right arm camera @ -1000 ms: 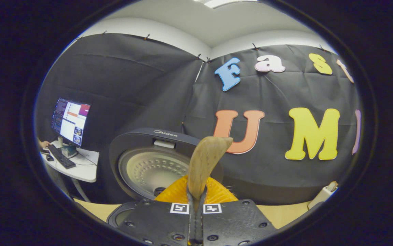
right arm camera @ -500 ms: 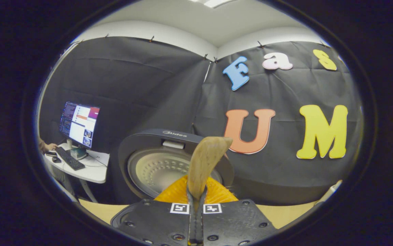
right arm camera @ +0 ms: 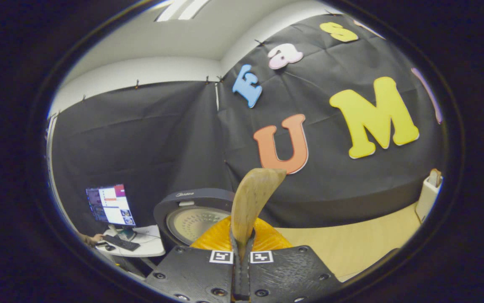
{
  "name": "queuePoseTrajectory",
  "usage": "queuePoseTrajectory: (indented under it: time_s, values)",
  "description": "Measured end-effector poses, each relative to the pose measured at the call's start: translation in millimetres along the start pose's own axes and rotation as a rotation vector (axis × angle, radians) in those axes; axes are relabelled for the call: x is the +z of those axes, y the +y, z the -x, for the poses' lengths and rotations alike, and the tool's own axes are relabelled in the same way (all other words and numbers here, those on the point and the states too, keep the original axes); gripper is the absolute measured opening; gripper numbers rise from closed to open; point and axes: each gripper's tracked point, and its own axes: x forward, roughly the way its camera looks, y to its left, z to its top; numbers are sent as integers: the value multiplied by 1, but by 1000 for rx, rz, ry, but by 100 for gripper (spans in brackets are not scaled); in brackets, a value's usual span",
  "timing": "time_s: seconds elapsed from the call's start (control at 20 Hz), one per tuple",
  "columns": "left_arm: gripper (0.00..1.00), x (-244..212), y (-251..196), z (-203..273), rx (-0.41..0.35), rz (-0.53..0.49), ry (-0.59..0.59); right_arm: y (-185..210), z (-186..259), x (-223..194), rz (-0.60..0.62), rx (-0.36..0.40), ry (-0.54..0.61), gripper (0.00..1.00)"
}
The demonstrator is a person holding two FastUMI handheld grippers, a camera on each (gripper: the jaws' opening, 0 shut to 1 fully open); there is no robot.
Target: Close the left gripper, press the button to open the rice cooker; take a wooden spoon from the chopstick holder with the right hand, scoop a spoonful of rice and pour it into the rice cooker, then put the wooden spoon back into the chopstick holder.
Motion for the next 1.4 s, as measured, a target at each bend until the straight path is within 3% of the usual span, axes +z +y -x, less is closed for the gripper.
queuePoseTrajectory:
  time_s: [0.35, 0.45, 0.5, 0.55, 0.7, 1.0, 1.4]
  values:
    - [99, 16, -43, 11, -42, -13, -47, -146, 120, 74, -122, -187, -106, 0]
    - [99, 18, -53, 11, -37, -41, -57, -203, 161, 86, -133, -270, -130, 0]
    - [94, 18, -60, 12, -38, -60, -64, -232, 181, 92, -136, -319, -146, 0]
    - [99, 19, -67, 13, -41, -75, -70, -260, 198, 94, -141, -369, -162, 0]
    - [99, 22, -92, 15, -81, -82, -92, -328, 237, 90, -117, -500, -186, 0]
    - [99, 20, -115, 23, -114, -41, -89, -392, 263, 52, -46, -604, -179, 0]
    - [99, 51, -108, 39, -92, -75, -125, -433, 250, -17, 1, -636, -117, 0]
